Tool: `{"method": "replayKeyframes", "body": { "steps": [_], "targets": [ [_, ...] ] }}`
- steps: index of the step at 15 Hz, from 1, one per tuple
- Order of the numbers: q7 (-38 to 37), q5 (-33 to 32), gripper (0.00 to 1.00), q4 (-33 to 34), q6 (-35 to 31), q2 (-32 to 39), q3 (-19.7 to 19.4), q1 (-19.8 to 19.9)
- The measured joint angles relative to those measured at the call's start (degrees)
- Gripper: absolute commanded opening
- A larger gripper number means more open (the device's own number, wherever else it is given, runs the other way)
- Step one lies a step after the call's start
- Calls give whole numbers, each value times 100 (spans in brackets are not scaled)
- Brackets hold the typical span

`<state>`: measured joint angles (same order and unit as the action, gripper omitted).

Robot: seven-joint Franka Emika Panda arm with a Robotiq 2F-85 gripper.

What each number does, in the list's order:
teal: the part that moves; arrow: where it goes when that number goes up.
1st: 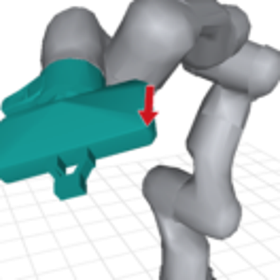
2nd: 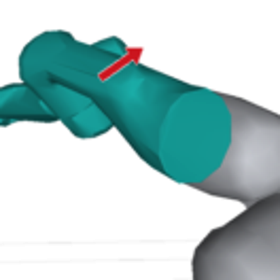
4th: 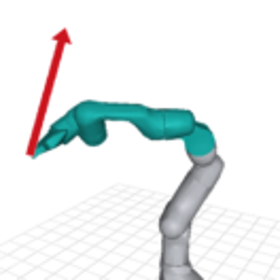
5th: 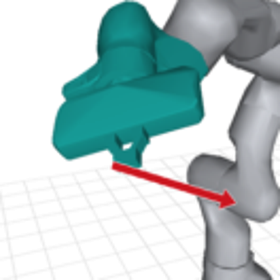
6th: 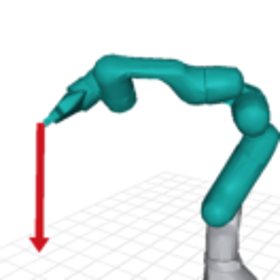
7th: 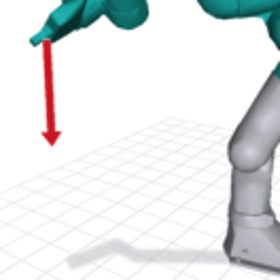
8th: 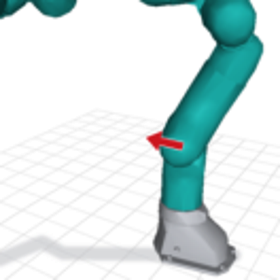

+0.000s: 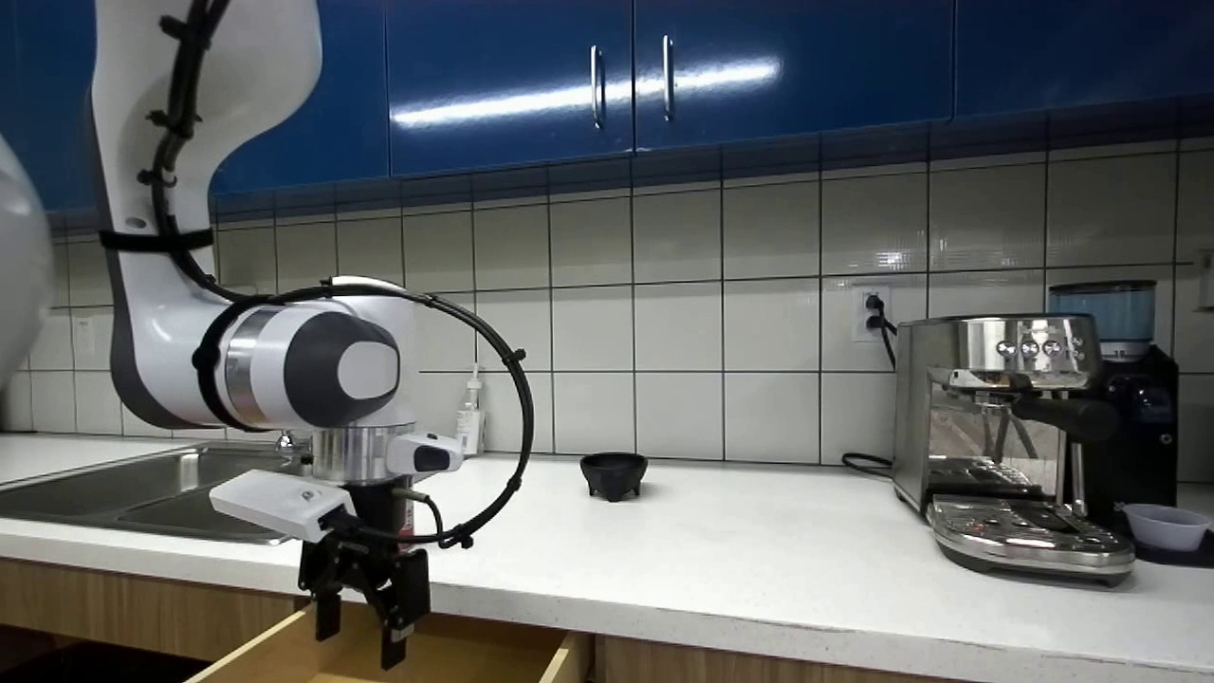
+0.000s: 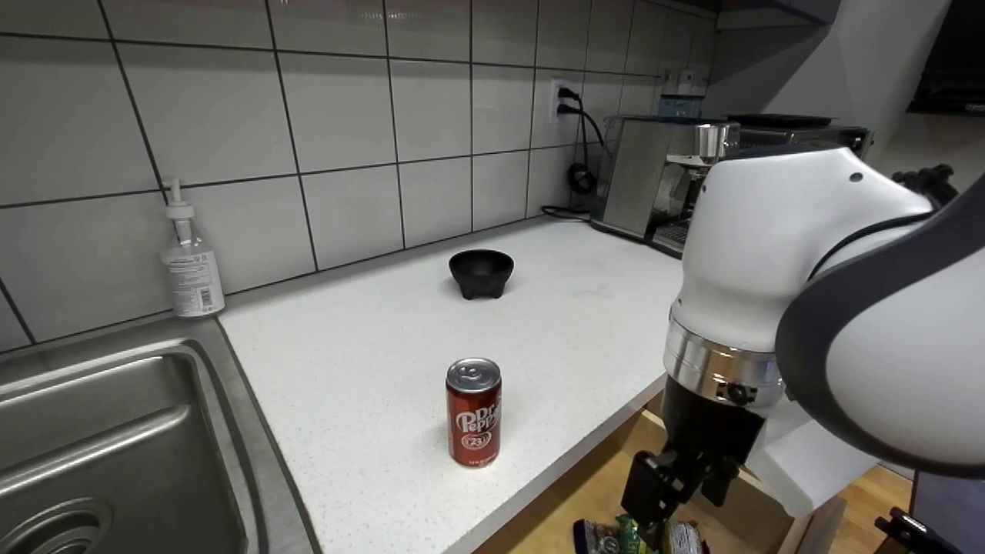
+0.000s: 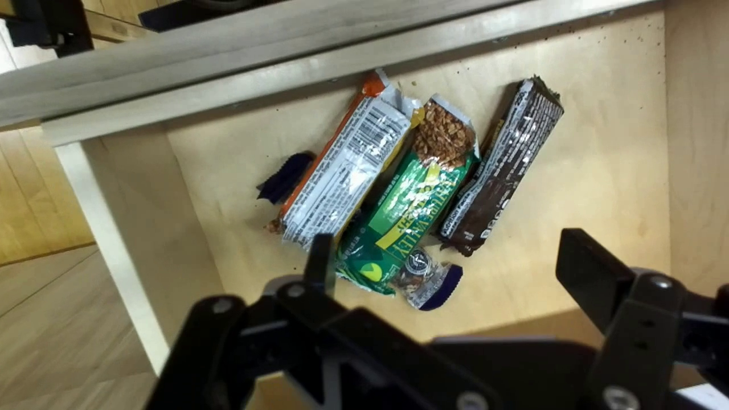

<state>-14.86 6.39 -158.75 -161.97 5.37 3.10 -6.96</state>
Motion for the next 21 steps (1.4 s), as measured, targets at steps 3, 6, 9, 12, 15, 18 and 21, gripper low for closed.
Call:
{"method": "replayKeyframes", "body": {
  "steps": [3,6,9,12,15,18,21],
  "targets": [
    [603,371,100,0,473,-150,29,39],
    [749,375,100,0,1082,-399,21,80],
    [807,367,100,0,1778,-679,20,82],
    [858,363,100,-2,2427,-898,24,79],
    [1023,377,100,-3,2916,-979,26,62],
    [1422,525,100,-6,3365,-976,27,42],
    [1790,771,100,-9,3683,-963,26,37]
  ]
}}
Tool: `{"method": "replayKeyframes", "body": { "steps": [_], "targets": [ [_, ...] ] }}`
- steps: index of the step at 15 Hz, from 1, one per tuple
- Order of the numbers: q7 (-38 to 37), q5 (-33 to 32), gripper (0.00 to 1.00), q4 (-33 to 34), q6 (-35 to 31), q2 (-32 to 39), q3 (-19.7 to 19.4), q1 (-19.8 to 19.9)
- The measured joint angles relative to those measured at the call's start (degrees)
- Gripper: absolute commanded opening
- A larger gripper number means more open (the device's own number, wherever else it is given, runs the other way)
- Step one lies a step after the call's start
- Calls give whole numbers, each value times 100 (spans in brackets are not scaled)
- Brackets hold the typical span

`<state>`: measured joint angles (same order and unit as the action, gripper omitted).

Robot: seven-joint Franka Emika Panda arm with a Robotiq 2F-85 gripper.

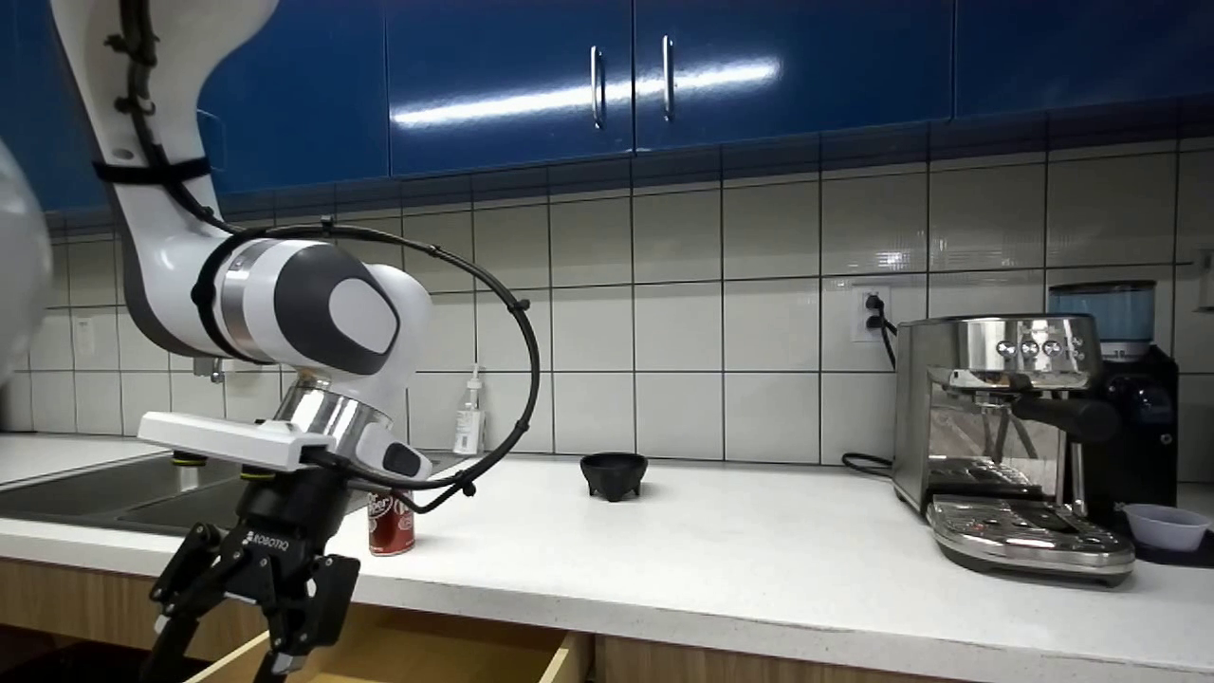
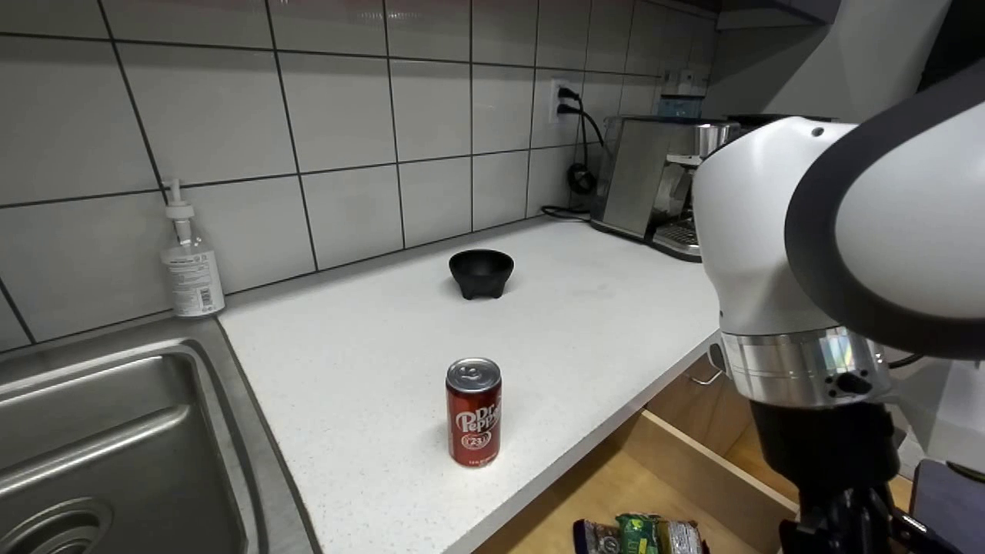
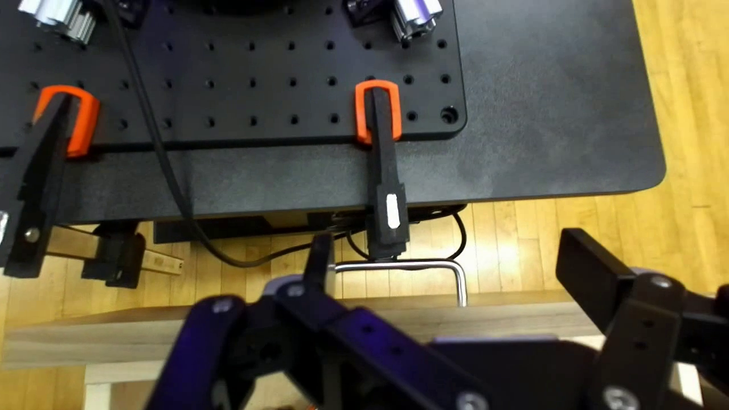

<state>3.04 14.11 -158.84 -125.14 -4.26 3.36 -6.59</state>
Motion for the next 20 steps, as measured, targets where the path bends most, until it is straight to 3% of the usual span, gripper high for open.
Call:
{"method": "replayKeyframes", "body": {
  "steps": [5,12,20],
  "targets": [
    [467,389,100,-13,313,124,-3,0],
    [516,362,100,-18,692,238,-2,0],
    [598,306,100,30,666,615,-6,6]
  ]
}}
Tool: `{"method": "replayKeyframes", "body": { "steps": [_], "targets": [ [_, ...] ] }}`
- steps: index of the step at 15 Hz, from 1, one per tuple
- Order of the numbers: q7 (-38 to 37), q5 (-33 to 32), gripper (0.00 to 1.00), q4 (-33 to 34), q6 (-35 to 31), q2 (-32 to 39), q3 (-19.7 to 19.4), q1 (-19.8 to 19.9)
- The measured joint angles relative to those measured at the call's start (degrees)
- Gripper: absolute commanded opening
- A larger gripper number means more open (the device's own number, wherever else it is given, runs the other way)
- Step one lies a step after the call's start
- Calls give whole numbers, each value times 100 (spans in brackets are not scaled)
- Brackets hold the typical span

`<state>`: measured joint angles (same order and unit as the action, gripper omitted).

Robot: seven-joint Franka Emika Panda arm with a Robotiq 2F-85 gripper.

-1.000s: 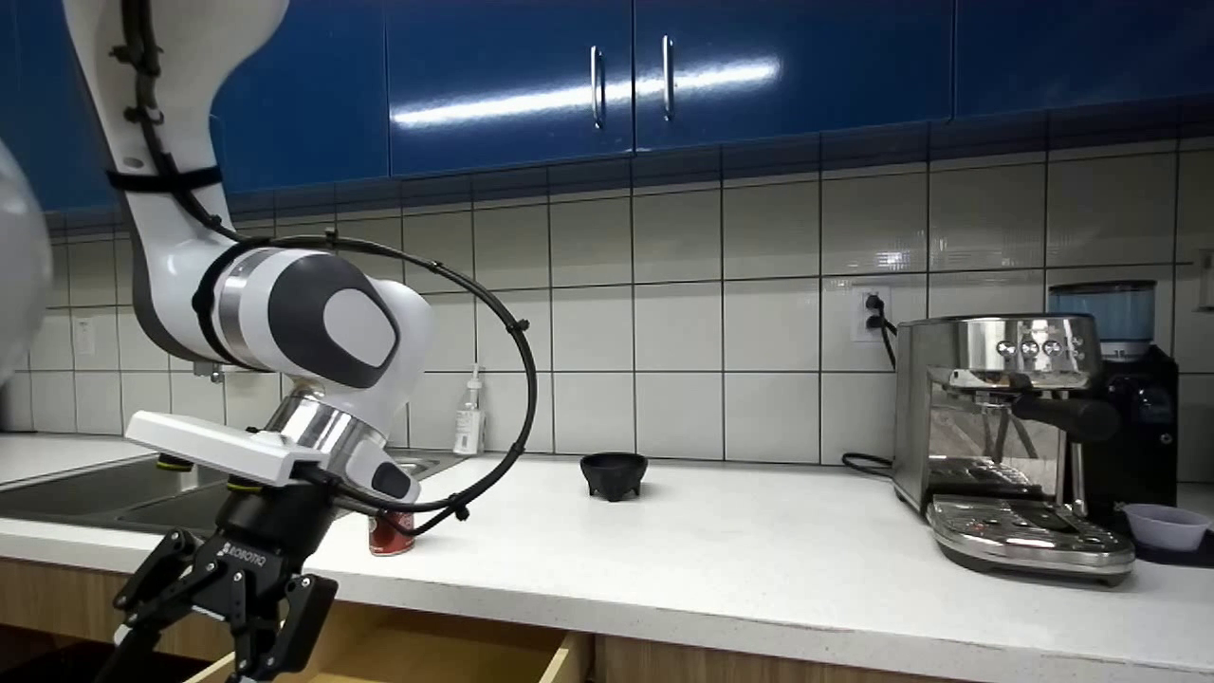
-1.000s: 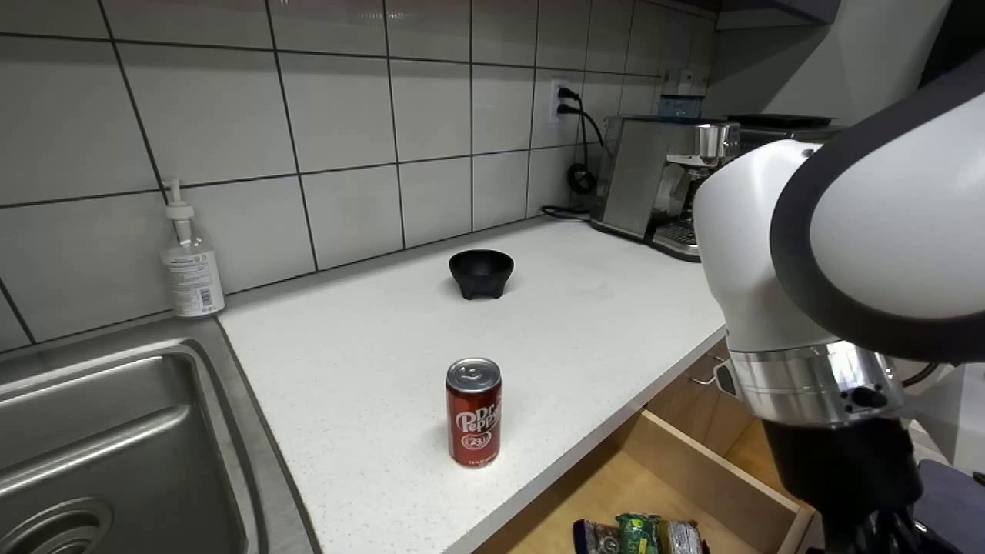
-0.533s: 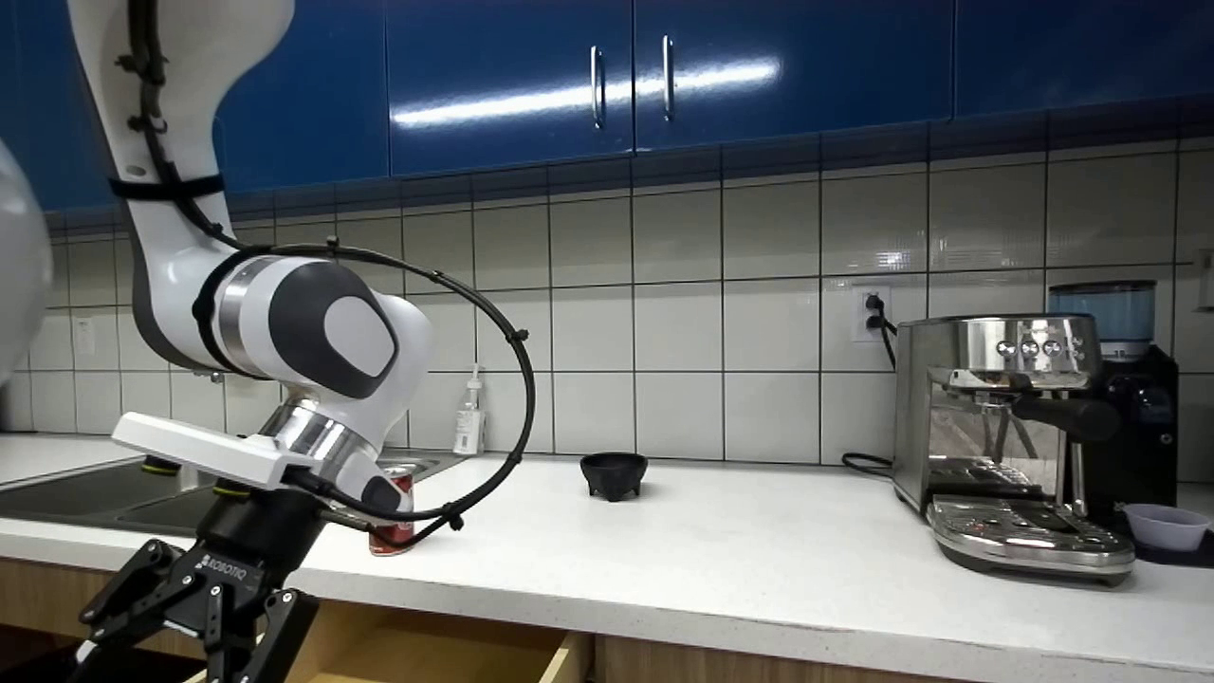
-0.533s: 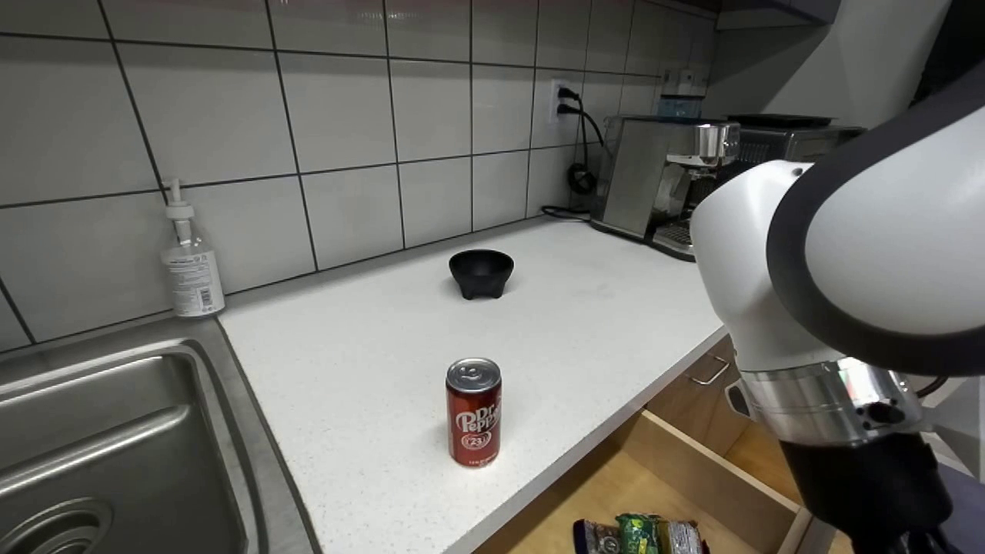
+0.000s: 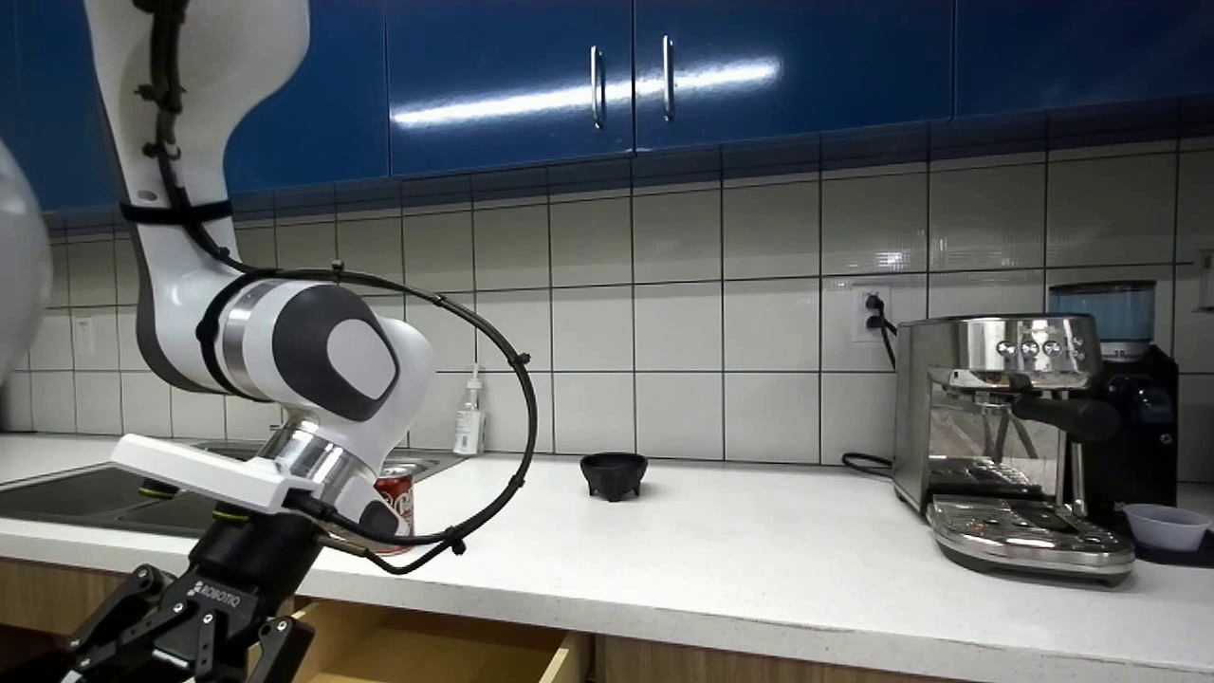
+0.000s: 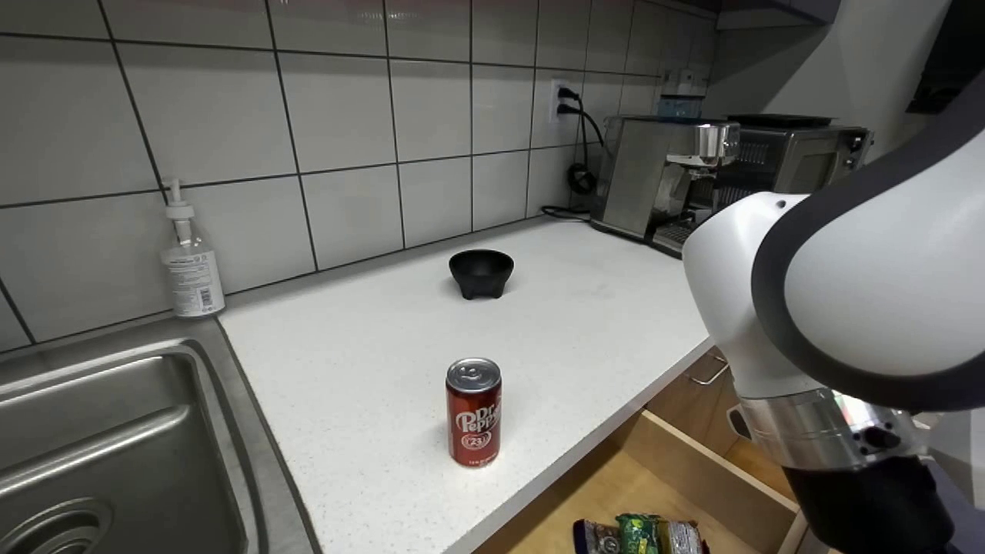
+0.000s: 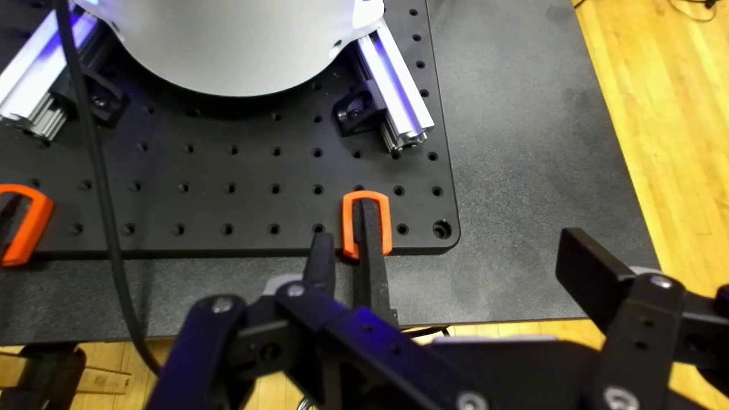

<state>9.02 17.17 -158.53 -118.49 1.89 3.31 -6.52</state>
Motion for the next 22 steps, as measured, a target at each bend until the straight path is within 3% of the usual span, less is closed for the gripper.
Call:
{"method": "replayKeyframes", "body": {
  "steps": [12,22],
  "targets": [
    [0,-147,100,656,-50,925,-5,93],
    [0,-147,100,773,-50,1309,-5,140]
  ]
}}
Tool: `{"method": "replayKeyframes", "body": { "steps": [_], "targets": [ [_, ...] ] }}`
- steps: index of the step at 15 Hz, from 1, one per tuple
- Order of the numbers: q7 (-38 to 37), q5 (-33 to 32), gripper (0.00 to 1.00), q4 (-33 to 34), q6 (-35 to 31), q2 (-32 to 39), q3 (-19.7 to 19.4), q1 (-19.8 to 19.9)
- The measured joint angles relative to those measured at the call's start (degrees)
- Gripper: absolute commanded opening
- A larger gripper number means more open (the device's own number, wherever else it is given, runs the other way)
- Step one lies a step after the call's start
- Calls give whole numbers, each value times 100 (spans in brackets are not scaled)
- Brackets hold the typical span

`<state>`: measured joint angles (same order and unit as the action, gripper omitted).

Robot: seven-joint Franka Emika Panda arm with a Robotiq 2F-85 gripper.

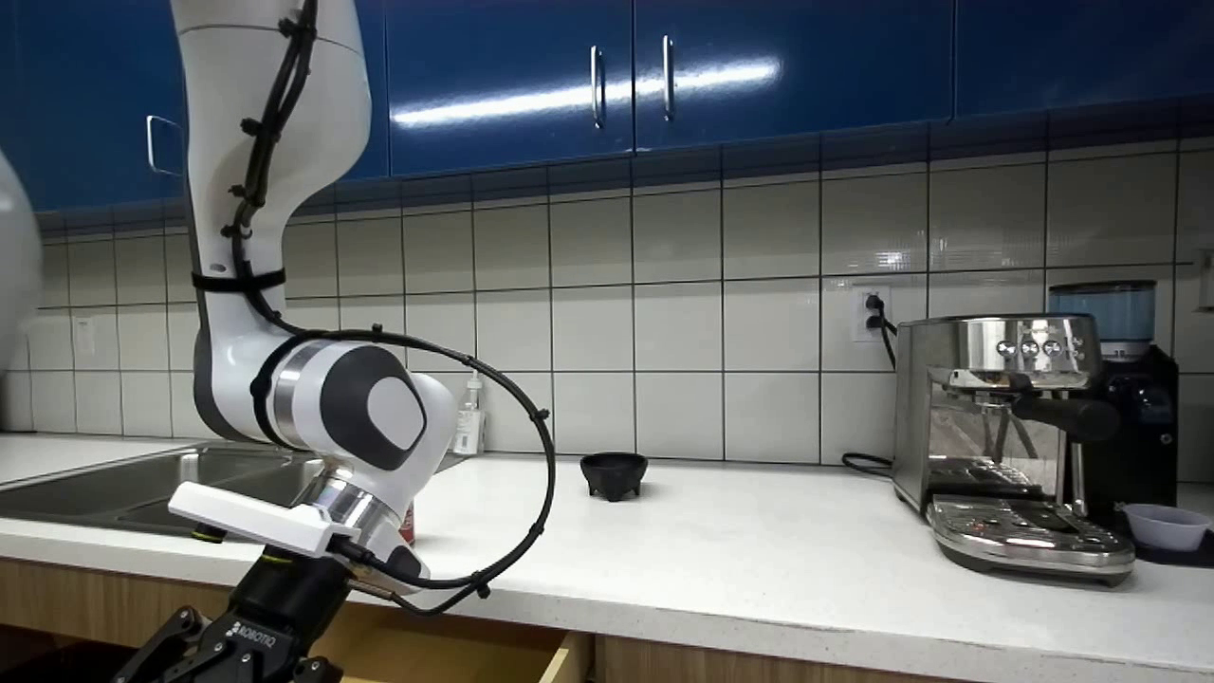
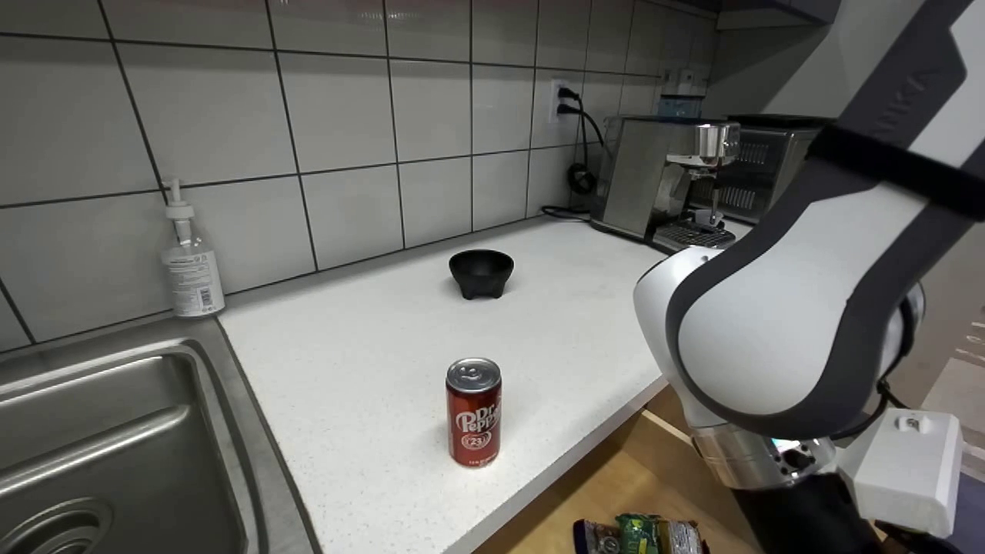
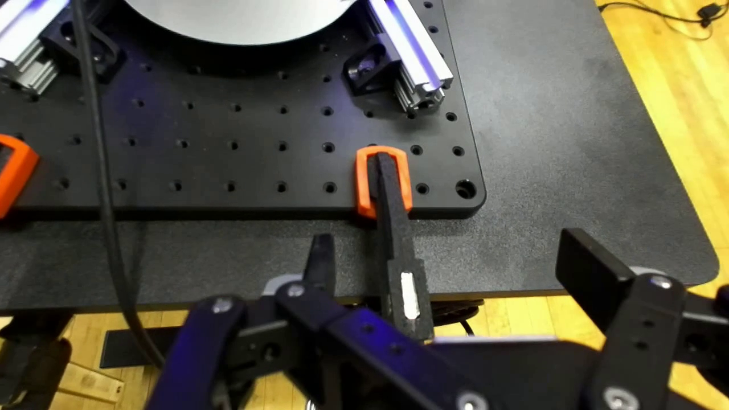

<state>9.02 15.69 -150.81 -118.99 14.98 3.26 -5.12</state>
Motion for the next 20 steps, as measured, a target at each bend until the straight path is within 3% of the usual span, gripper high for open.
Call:
{"method": "replayKeyframes", "body": {
  "steps": [20],
  "targets": [
    [1,-531,100,363,-1074,712,6,80]
  ]
}}
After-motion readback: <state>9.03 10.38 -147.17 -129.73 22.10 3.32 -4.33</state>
